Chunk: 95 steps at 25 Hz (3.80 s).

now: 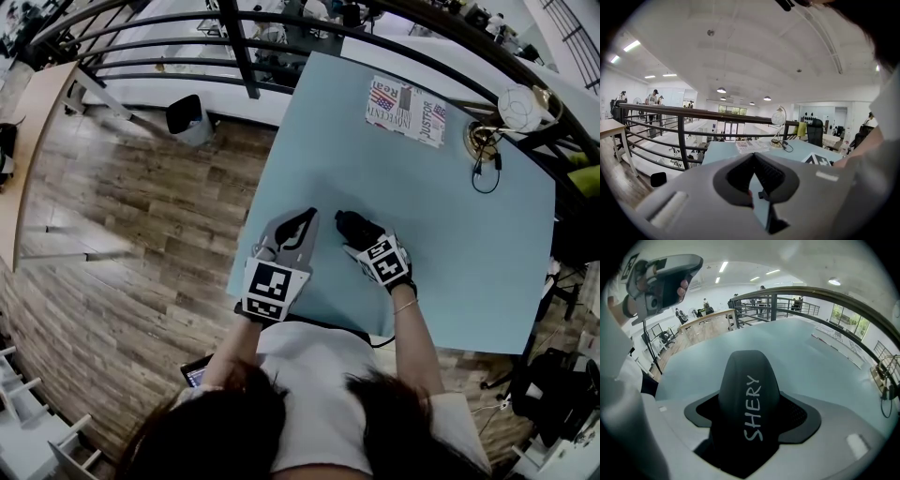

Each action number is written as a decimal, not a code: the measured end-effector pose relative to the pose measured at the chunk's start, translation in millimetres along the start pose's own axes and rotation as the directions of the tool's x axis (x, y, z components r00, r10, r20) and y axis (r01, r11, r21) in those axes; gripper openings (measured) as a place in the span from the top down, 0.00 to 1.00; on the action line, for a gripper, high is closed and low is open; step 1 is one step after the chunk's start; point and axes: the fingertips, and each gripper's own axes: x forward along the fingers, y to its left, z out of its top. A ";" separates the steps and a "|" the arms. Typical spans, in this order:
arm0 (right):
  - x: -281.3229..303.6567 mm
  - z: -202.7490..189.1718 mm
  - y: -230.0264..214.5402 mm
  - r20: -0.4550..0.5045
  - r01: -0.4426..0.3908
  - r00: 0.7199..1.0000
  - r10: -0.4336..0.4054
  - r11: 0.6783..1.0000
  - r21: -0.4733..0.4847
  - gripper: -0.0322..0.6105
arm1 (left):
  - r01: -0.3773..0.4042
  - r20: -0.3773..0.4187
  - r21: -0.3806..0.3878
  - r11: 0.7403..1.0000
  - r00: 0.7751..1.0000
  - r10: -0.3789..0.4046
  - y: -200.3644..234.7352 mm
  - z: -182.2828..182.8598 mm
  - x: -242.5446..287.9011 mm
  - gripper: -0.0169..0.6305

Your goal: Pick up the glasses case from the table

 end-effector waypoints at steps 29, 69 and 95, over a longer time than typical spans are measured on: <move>-35.0 27.1 -7.0 0.150 0.040 0.987 -0.049 0.997 0.060 0.42 | -0.052 0.040 0.023 0.998 0.998 0.051 3.8 12.9 -5.8 0.89; -287.1 91.4 -59.5 0.697 0.232 0.512 -0.502 0.862 0.450 0.42 | -0.013 0.134 0.065 0.998 0.991 0.004 -10.0 66.7 -5.5 0.89; -293.4 100.4 -54.4 0.709 0.251 0.505 -0.491 0.870 0.424 0.42 | -0.038 0.143 0.050 0.998 0.989 0.030 9.8 69.7 -6.5 0.89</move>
